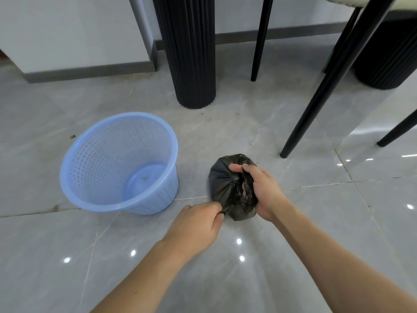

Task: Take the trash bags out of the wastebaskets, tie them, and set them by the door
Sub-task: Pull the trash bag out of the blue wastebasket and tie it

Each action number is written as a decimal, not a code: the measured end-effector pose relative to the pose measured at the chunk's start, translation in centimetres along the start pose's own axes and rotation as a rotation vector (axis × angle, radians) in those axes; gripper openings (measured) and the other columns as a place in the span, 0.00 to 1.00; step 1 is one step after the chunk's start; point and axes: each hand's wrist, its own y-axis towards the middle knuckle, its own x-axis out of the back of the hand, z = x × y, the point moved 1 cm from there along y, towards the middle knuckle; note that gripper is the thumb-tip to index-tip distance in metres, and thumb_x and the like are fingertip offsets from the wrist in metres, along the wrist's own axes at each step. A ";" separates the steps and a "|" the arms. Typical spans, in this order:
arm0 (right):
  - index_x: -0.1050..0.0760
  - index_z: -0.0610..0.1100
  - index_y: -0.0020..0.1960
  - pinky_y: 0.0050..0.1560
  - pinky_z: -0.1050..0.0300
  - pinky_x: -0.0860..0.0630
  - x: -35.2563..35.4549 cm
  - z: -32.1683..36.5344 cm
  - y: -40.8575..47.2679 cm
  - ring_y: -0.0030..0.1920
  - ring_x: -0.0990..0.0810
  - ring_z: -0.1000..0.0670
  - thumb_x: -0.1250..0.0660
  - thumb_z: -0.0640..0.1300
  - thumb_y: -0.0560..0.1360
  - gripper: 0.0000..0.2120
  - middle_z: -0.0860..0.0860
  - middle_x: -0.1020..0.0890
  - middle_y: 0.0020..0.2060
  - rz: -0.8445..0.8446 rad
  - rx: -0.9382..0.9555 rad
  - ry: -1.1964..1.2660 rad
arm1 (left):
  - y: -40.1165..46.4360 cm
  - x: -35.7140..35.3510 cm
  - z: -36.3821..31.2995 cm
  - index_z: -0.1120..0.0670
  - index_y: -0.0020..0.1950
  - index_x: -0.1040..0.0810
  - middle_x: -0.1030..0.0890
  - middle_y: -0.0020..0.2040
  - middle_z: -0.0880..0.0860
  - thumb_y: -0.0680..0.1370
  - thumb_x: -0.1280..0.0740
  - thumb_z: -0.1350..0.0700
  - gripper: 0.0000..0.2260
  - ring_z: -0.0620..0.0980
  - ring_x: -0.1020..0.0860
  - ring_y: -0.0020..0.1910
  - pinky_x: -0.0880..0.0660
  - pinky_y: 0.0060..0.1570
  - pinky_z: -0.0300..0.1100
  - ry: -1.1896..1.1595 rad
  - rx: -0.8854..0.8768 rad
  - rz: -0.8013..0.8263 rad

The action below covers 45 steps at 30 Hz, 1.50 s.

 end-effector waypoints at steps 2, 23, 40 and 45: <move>0.16 0.44 0.51 0.56 0.47 0.21 -0.4 -0.2 -0.1 0.53 0.17 0.44 0.40 0.48 0.79 0.15 0.44 0.15 0.49 0.037 0.007 -0.122 | -0.1 -0.1 -0.1 0.53 0.43 0.31 0.24 0.40 0.49 0.82 0.45 0.50 0.11 0.51 0.27 0.40 0.40 0.41 0.43 -0.010 -0.048 0.007; 0.35 0.48 0.31 0.36 0.56 0.30 -0.6 -0.1 -1.5 0.34 0.27 0.51 0.36 0.51 0.69 0.13 0.53 0.27 0.29 0.415 0.320 -1.638 | 1.3 -0.4 2.1 0.50 0.55 0.25 0.23 0.56 0.42 0.82 0.41 0.56 0.06 0.41 0.25 0.55 0.32 0.53 0.33 -0.485 0.280 -0.105; 0.28 0.43 0.44 0.25 0.54 0.30 0.7 -2.5 -0.9 0.28 0.26 0.46 0.46 0.52 0.72 0.14 0.50 0.24 0.40 0.156 0.928 -1.580 | 1.0 -1.1 2.7 0.50 0.48 0.29 0.15 0.38 0.49 0.83 0.44 0.57 0.07 0.46 0.17 0.44 0.23 0.57 0.54 -0.833 0.336 -0.179; 0.29 0.45 0.53 0.29 0.52 0.26 0.7 -2.5 -0.7 0.31 0.24 0.45 0.43 0.48 0.75 0.10 0.51 0.22 0.39 0.050 0.826 -1.608 | 1.5 -0.5 2.7 0.49 0.47 0.27 0.17 0.41 0.45 0.82 0.41 0.55 0.05 0.40 0.20 0.44 0.23 0.51 0.43 -0.720 0.340 -0.214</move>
